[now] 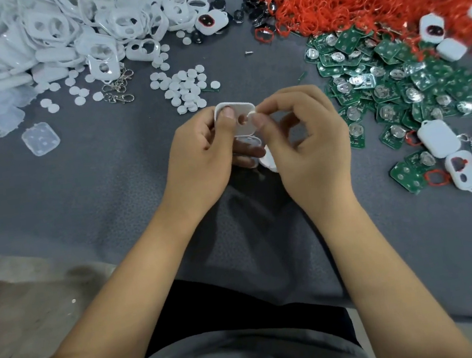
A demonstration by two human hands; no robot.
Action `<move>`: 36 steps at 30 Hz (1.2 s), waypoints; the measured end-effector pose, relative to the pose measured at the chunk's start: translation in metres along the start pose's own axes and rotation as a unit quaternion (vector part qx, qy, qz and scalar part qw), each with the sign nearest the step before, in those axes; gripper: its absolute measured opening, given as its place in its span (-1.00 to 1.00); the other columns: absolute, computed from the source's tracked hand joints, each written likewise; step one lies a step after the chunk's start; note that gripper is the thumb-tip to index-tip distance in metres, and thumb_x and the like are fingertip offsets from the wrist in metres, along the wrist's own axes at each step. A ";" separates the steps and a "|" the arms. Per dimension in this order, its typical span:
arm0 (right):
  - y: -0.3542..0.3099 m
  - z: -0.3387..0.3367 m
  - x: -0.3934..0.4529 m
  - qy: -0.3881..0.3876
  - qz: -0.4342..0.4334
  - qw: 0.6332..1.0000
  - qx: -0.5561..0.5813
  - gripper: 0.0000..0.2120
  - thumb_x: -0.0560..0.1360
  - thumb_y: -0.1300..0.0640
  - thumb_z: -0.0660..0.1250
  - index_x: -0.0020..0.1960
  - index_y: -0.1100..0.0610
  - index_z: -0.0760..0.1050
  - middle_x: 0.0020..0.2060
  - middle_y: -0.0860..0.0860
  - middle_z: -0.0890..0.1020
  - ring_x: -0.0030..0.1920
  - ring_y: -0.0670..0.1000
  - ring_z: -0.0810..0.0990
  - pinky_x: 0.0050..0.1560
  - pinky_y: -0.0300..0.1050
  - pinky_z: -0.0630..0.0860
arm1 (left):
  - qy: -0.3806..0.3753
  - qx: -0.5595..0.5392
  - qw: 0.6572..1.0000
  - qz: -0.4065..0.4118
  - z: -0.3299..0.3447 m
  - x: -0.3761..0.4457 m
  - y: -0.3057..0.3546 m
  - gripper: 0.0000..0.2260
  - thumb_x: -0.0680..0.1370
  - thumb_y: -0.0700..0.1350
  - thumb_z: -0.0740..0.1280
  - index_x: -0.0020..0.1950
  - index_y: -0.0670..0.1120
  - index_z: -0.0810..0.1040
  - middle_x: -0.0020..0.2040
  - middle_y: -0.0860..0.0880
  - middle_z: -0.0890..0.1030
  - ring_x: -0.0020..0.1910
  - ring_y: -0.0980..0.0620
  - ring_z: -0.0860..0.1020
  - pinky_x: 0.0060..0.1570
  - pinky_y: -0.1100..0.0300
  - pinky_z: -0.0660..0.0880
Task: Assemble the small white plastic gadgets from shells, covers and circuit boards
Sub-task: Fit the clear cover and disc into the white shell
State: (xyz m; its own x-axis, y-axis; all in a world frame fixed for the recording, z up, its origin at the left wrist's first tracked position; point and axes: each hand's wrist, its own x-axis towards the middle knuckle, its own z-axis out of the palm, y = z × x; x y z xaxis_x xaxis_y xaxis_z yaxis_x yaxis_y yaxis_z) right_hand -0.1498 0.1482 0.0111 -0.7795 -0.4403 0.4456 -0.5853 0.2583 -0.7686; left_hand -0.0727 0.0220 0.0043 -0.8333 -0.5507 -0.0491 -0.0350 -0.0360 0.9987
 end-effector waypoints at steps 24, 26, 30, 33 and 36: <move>-0.006 0.011 -0.002 0.022 0.124 0.992 -0.026 -0.95 0.56 0.02 0.45 -0.08 -0.09 0.62 0.02 -0.15 0.60 -0.14 -0.15 0.57 -0.15 -0.40 0.43 | -0.038 0.086 0.995 0.036 -0.002 -0.003 0.000 -0.82 0.74 -0.16 0.21 0.26 -0.12 0.57 -0.06 0.02 0.71 -0.11 0.12 0.71 -0.18 0.27 0.62; -0.006 0.011 -0.002 0.022 0.127 0.991 -0.030 -0.95 0.56 0.01 0.45 -0.08 -0.11 0.62 0.02 -0.16 0.60 -0.15 -0.15 0.57 -0.16 -0.38 0.44 | -0.035 0.104 0.993 0.040 -0.002 -0.003 0.002 -0.81 0.74 -0.17 0.21 0.27 -0.16 0.56 -0.04 0.02 0.70 -0.11 0.15 0.69 -0.18 0.30 0.60; -0.007 0.012 -0.001 0.022 0.130 0.990 -0.039 -0.94 0.56 0.00 0.45 -0.09 -0.11 0.61 0.01 -0.18 0.59 -0.17 -0.16 0.56 -0.17 -0.37 0.44 | -0.026 0.127 0.991 0.040 -0.002 -0.003 0.002 -0.79 0.73 -0.17 0.21 0.30 -0.16 0.57 -0.01 0.01 0.70 -0.07 0.16 0.68 -0.10 0.24 0.62; -0.008 0.014 -0.001 0.025 0.134 0.989 -0.047 -0.93 0.56 0.00 0.44 -0.10 -0.11 0.60 -0.01 -0.18 0.59 -0.15 -0.16 0.56 -0.15 -0.28 0.48 | -0.026 0.130 0.990 0.038 -0.001 -0.003 0.002 -0.79 0.73 -0.17 0.21 0.30 -0.15 0.57 -0.01 0.01 0.71 -0.07 0.14 0.69 -0.06 0.14 0.66; -0.007 0.016 -0.002 0.033 0.136 0.988 -0.064 -0.92 0.56 0.02 0.42 -0.09 -0.03 0.56 -0.01 -0.16 0.58 -0.10 -0.15 0.54 -0.11 -0.16 0.49 | -0.035 0.118 0.991 0.043 0.001 -0.004 0.002 -0.82 0.73 -0.17 0.21 0.24 -0.09 0.58 -0.09 0.04 0.69 -0.15 0.16 0.68 -0.16 0.22 0.64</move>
State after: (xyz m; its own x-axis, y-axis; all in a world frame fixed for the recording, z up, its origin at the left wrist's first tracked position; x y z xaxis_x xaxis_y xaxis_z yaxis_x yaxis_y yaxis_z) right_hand -0.1410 0.1333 0.0083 -0.9219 -0.2840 0.2635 -0.3732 0.4684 -0.8008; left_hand -0.0699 0.0253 0.0062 -0.8751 -0.4831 0.0283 -0.0837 0.2086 0.9744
